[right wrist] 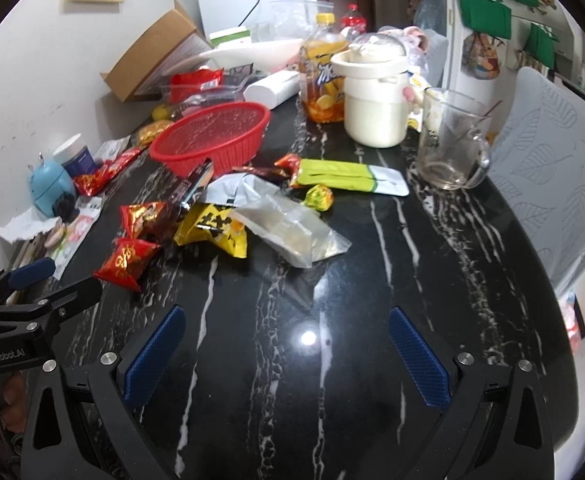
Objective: Organize snacks
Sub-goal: 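Grasp the red candy packet with the left gripper while the right grasps the clear zip bag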
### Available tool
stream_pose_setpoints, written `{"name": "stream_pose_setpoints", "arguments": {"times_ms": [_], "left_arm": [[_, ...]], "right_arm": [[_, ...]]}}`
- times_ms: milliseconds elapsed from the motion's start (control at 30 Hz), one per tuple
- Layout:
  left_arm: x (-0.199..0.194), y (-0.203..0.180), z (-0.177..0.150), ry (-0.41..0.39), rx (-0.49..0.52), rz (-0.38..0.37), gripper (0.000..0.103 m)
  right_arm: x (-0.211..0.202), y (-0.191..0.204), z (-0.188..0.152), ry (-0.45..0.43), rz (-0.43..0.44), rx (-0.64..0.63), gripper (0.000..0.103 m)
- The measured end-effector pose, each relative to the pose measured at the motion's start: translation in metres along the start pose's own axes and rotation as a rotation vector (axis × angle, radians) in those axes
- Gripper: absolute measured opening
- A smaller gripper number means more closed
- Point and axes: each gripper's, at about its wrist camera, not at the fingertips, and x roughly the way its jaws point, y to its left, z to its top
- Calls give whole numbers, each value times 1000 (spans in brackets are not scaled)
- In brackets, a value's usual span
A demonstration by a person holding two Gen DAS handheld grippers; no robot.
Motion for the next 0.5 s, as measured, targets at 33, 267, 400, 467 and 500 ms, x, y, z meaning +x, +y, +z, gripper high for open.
{"name": "stream_pose_setpoints", "arguments": {"times_ms": [33,267,400,467,500], "left_arm": [[3,2,0,3,-6,-1,103],[24,6,4,24,-12,-13,103],[39,6,7,50,-11,-33,103],[47,5,9,63,-10,-35,102],[50,4,10,68,-10,-36,102]], "right_arm": [[3,1,0,6,3,-3,103],[23,4,2,46,11,-20,103],[33,2,4,63,5,-22,103],[37,0,6,69,3,-22,103],[40,-2,8,73,1,-21,103]]}}
